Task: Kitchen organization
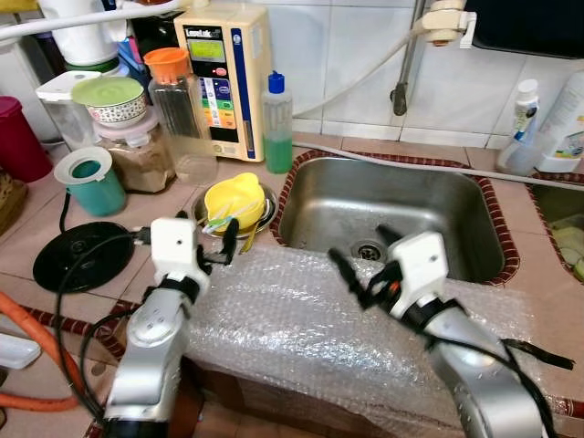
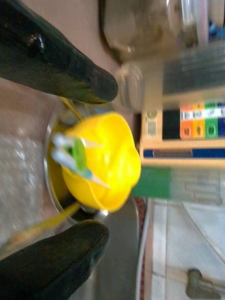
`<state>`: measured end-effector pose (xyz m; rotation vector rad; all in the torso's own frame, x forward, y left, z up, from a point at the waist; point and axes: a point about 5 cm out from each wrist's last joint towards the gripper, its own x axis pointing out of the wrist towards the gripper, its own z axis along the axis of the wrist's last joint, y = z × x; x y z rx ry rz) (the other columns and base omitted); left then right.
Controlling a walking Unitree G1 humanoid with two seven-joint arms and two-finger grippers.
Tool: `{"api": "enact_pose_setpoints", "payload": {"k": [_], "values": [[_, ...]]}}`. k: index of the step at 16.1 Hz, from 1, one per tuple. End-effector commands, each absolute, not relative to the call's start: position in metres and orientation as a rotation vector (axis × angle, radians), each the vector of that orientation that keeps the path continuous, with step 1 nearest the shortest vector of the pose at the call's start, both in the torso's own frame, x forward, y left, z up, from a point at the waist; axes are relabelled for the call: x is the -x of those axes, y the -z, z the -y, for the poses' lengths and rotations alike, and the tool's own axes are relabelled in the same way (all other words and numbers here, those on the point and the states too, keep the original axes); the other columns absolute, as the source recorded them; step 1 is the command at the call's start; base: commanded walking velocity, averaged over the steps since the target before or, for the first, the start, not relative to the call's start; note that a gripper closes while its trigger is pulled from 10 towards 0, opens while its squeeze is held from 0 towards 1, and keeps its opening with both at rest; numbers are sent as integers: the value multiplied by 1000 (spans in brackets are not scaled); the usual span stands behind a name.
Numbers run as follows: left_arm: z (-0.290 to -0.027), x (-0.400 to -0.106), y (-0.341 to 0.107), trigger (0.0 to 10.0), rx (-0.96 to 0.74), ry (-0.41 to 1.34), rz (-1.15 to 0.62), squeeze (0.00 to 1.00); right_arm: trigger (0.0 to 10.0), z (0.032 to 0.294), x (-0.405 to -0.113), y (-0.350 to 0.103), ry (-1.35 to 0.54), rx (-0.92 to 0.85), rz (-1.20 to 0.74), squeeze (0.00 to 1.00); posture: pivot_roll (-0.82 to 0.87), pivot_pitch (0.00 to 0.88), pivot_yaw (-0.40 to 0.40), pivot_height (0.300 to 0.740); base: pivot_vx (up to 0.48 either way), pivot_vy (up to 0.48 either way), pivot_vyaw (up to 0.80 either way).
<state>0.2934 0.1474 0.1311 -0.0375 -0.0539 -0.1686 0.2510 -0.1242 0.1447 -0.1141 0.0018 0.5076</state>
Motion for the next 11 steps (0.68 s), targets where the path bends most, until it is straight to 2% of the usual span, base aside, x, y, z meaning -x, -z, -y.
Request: {"api": "enact_pose_setpoints", "payload": {"k": [1,5,11], "values": [[-145,-296,-130,10000,48,187,40,0,10000,121,-248,-150,-529,121,15,0,-4,0,49,740,0,0,0],[-146,-303,-124,10000,77,155,23,0,10000,118,-244,-151,-562,125,5,0,-23,0,57,740,0,0,0],[-160,-311,-124,10000,70,78,41,0,10000,117,-242,-151,-590,124,-8,0,-27,0,56,740,0,0,0]]}}
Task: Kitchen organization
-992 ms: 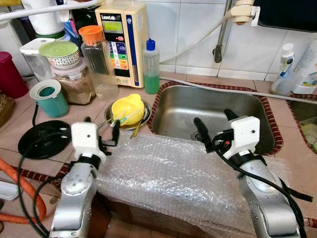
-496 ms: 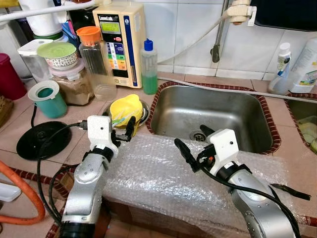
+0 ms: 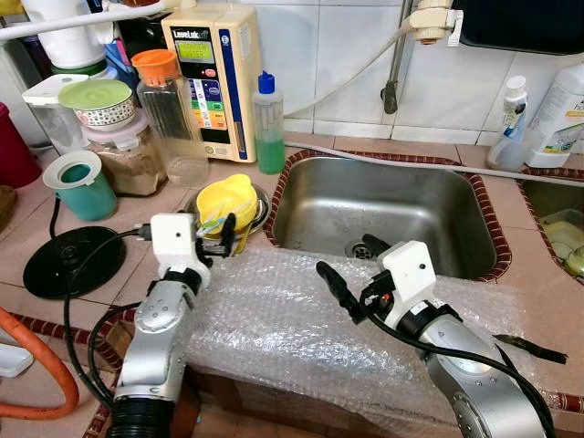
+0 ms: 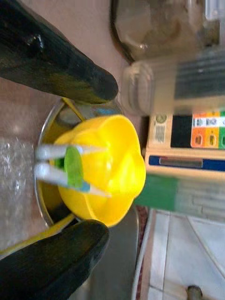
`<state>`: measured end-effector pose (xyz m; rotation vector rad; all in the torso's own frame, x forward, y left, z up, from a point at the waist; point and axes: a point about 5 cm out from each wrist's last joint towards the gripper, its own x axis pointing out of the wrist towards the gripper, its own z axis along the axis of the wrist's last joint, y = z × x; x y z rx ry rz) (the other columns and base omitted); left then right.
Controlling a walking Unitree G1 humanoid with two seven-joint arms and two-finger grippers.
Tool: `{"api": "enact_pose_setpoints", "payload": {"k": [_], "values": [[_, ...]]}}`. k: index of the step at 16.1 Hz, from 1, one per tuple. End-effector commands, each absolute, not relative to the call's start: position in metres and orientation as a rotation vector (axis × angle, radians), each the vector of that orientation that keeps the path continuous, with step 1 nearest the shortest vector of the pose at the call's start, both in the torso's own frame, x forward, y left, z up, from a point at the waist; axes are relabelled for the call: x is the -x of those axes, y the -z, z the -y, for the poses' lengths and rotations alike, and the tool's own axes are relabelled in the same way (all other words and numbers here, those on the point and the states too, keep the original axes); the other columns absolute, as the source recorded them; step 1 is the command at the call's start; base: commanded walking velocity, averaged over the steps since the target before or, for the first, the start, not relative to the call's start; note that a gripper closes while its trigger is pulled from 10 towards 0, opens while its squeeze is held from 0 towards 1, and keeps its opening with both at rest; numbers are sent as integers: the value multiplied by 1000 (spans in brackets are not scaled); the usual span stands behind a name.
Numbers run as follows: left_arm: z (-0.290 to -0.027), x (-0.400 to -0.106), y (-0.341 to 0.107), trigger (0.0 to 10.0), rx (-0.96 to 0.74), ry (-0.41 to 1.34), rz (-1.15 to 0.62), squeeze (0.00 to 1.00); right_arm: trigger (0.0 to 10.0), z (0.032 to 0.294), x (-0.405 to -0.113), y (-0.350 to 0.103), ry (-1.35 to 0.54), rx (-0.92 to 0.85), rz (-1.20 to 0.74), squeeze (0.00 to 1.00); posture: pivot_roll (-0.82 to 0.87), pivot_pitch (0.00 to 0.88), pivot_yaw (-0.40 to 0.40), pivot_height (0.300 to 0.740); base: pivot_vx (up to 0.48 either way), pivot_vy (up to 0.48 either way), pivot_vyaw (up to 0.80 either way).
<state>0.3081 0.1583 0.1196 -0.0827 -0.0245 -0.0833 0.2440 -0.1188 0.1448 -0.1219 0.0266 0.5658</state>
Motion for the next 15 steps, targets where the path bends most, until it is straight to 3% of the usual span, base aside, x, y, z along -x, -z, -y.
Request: {"api": "enact_pose_setpoints", "payload": {"k": [1,2,3,4,5,15], "values": [[-160,-313,-124,10000,72,76,41,0,10000,117,-242,-151,-593,124,-9,0,-27,0,54,740,0,0,0],[-159,-314,-122,10000,85,80,32,0,10000,116,-241,-151,-600,125,-11,0,-30,0,55,740,0,0,0],[-158,-314,-120,8118,89,84,20,0,10000,116,-241,-151,-602,125,-11,0,-30,0,55,740,0,0,0],[-157,-314,-118,2902,109,80,5,0,10000,116,-241,-151,-603,124,-13,0,-30,0,55,740,0,0,0],[-156,-315,-116,0,138,81,-6,0,10000,116,-241,-151,-604,123,-14,0,-34,0,57,740,0,0,0],[-155,-317,-115,0,139,87,2,0,10000,115,-241,-150,-610,112,-17,0,-33,0,59,740,0,0,0]]}}
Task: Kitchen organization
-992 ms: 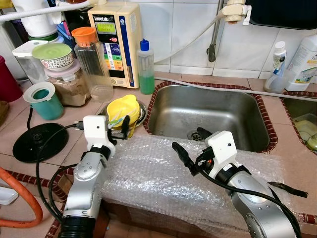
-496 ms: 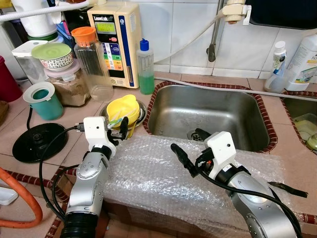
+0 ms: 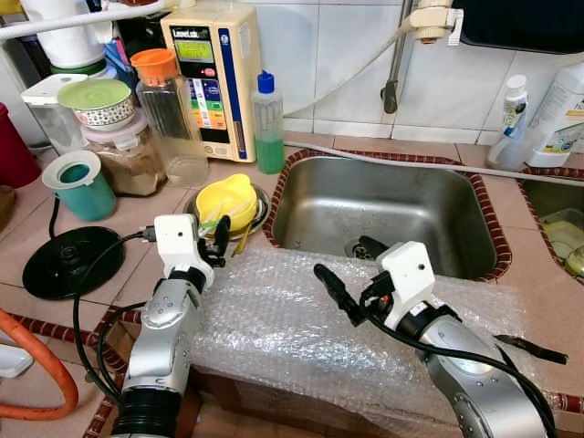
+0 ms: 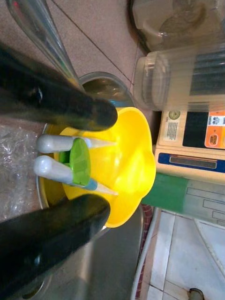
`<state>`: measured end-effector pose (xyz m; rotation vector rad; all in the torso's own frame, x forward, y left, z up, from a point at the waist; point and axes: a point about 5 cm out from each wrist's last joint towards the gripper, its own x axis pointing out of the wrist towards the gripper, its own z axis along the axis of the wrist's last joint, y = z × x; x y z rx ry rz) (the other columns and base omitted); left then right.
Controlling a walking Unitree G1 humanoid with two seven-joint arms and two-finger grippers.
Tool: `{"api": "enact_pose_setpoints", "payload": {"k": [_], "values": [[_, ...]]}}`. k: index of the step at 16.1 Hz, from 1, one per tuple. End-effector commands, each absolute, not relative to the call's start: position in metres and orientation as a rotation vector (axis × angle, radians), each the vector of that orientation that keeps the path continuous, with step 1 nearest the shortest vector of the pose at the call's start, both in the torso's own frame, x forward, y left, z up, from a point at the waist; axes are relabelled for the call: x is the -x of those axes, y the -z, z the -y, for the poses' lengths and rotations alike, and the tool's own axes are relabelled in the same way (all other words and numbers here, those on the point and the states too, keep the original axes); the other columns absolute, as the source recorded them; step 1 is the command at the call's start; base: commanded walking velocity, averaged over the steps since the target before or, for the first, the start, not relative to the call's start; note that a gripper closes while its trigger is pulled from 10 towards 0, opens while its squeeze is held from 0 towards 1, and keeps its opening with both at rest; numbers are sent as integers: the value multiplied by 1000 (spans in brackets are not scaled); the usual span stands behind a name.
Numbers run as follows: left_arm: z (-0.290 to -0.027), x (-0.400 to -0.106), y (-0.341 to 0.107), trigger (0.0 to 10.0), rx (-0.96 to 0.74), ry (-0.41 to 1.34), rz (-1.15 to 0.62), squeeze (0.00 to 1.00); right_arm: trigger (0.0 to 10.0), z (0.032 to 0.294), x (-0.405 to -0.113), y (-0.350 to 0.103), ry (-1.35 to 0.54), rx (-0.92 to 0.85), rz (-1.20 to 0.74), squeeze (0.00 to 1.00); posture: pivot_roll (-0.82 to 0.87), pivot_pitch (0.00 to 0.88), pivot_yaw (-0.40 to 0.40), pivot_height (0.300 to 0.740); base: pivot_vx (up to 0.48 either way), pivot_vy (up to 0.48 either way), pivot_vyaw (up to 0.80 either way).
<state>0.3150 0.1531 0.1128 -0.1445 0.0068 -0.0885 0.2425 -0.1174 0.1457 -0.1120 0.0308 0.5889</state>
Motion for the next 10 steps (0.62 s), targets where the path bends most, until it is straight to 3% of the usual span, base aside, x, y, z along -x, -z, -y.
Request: {"api": "enact_pose_setpoints", "payload": {"k": [1,10], "values": [[-155,-317,-116,0,138,84,5,0,10000,114,-241,-150,-612,109,-18,0,-33,0,59,740,0,0,0],[-154,-317,-118,0,141,89,12,0,10000,120,-245,-153,-599,10,-28,0,-30,0,60,740,0,0,0]]}}
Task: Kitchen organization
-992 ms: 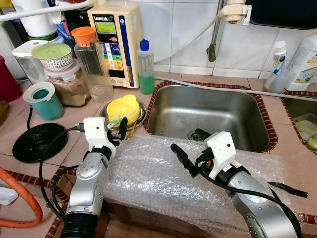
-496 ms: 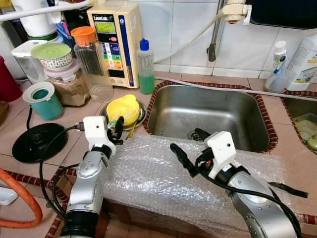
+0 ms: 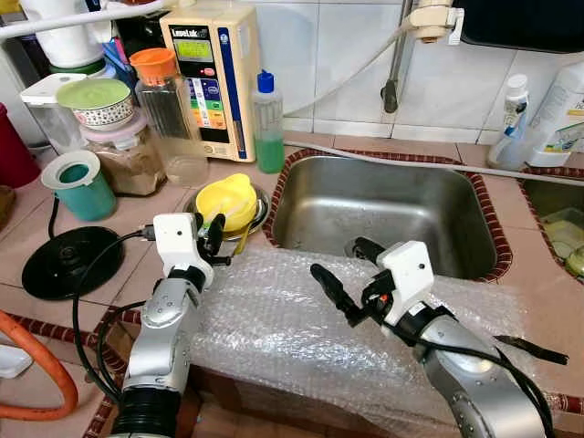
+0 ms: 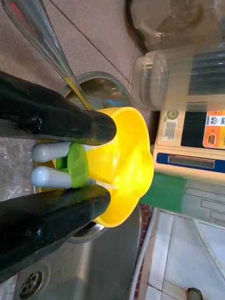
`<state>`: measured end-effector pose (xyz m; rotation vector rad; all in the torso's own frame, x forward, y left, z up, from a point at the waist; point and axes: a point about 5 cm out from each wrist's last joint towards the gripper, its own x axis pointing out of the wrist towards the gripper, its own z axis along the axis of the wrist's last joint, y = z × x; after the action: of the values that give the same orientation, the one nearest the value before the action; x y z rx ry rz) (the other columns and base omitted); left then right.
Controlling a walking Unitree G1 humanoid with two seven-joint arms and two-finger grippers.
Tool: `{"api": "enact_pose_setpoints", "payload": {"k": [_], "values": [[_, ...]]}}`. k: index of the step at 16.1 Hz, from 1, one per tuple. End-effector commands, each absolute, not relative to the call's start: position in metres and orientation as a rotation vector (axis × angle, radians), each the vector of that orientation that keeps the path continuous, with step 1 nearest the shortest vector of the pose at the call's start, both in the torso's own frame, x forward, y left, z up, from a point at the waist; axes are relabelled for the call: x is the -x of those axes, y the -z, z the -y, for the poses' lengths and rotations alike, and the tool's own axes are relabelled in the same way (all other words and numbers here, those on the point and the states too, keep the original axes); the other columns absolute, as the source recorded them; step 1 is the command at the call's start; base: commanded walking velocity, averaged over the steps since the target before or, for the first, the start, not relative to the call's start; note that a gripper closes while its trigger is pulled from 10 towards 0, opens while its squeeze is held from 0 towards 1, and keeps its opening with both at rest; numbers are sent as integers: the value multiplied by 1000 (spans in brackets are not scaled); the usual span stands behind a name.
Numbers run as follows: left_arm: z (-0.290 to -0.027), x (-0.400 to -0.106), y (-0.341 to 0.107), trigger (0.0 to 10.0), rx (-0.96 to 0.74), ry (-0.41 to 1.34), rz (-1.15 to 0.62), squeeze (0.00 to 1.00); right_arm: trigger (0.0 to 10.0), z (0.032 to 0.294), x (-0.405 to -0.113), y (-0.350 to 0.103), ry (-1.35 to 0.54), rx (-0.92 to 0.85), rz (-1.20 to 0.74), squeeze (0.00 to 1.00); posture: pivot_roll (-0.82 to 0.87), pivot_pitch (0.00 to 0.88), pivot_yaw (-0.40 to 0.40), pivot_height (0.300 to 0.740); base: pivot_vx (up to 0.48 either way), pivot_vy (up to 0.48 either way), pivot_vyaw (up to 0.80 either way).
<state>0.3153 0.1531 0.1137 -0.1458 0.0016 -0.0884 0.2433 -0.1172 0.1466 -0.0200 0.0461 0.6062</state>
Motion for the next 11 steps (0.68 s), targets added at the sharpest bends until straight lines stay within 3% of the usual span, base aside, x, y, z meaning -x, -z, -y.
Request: {"api": "enact_pose_setpoints", "payload": {"k": [1,11], "values": [[-154,-317,-119,0,140,89,15,0,10000,122,-247,-154,-597,8,-28,0,-26,0,62,740,0,0,0],[-164,-317,-140,0,70,47,90,0,10000,124,-248,-157,-674,-26,-51,0,-15,0,61,740,0,0,0]]}}
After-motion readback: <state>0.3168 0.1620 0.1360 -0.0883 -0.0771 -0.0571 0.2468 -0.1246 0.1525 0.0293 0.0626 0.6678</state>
